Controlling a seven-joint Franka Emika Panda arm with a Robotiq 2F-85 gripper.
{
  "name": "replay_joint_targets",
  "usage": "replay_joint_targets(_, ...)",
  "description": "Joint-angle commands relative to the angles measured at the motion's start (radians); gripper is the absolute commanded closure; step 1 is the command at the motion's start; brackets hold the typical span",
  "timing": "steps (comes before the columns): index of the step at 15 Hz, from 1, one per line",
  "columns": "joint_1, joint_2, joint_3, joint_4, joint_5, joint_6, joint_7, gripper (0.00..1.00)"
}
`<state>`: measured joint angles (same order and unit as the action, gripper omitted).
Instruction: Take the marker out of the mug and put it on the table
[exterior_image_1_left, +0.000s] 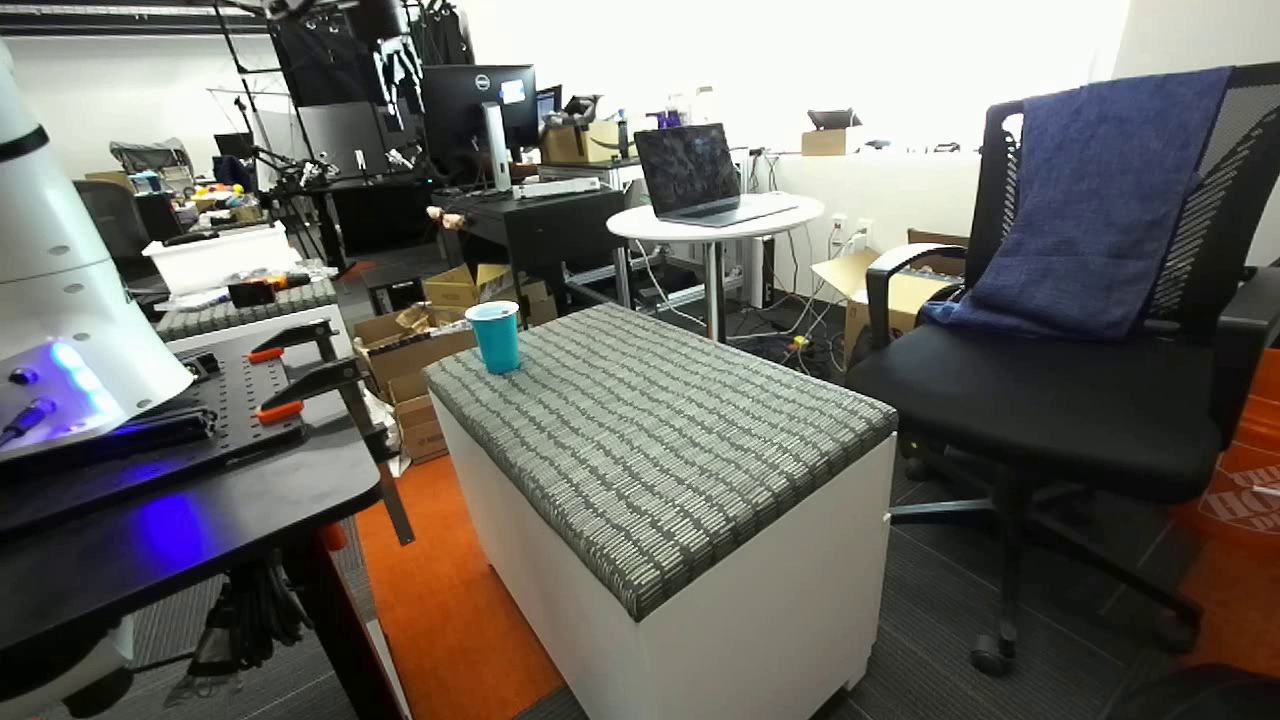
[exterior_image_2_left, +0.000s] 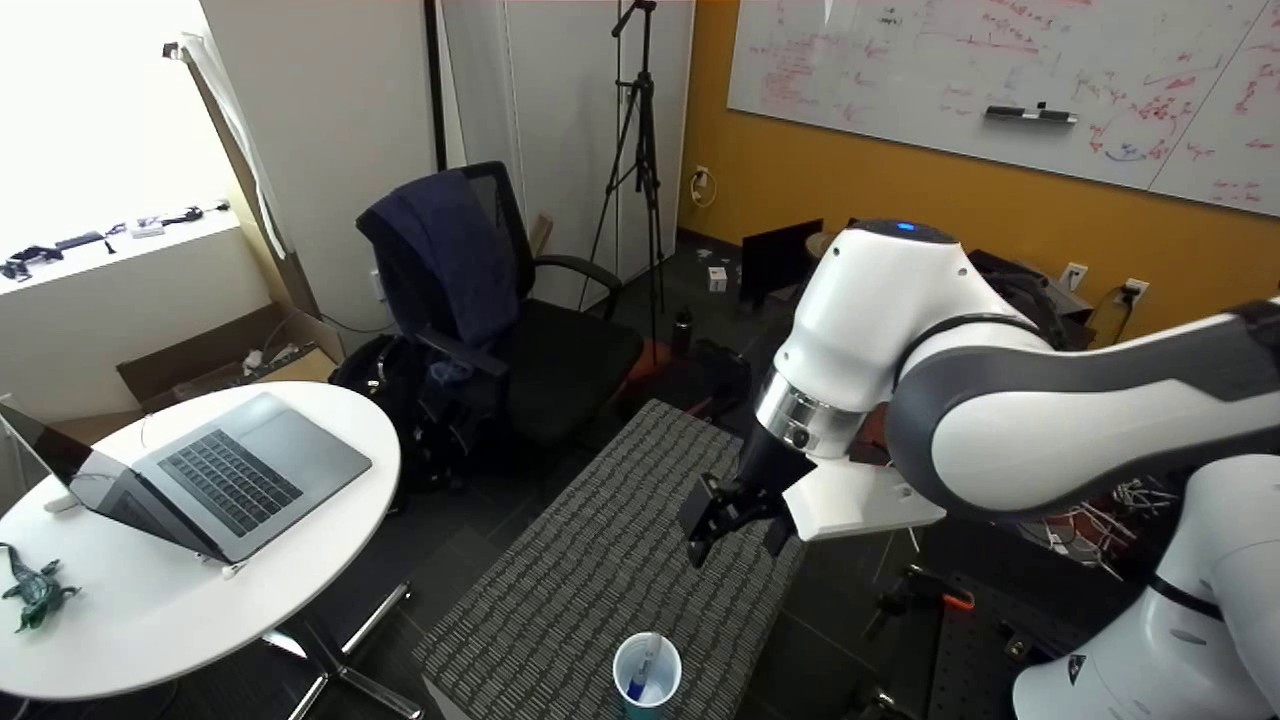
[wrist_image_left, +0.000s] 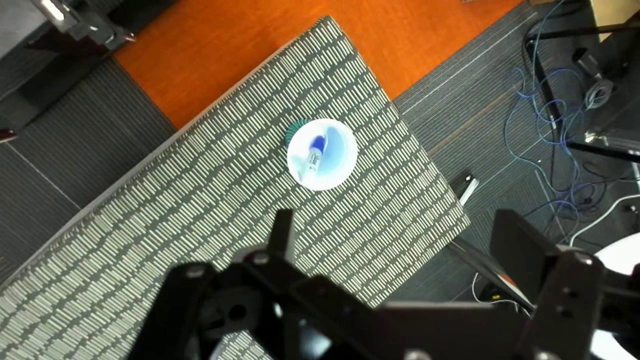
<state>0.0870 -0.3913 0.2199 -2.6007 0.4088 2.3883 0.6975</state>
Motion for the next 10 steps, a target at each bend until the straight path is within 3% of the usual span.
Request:
replay_joint_targets(1,0.037,0.009,0.017,-0.063,0.054,0.085,0.063,0.0)
replay_joint_targets(10,0.125,0.154,0.035,-0.13,0.142,0.4,0.106,0.0)
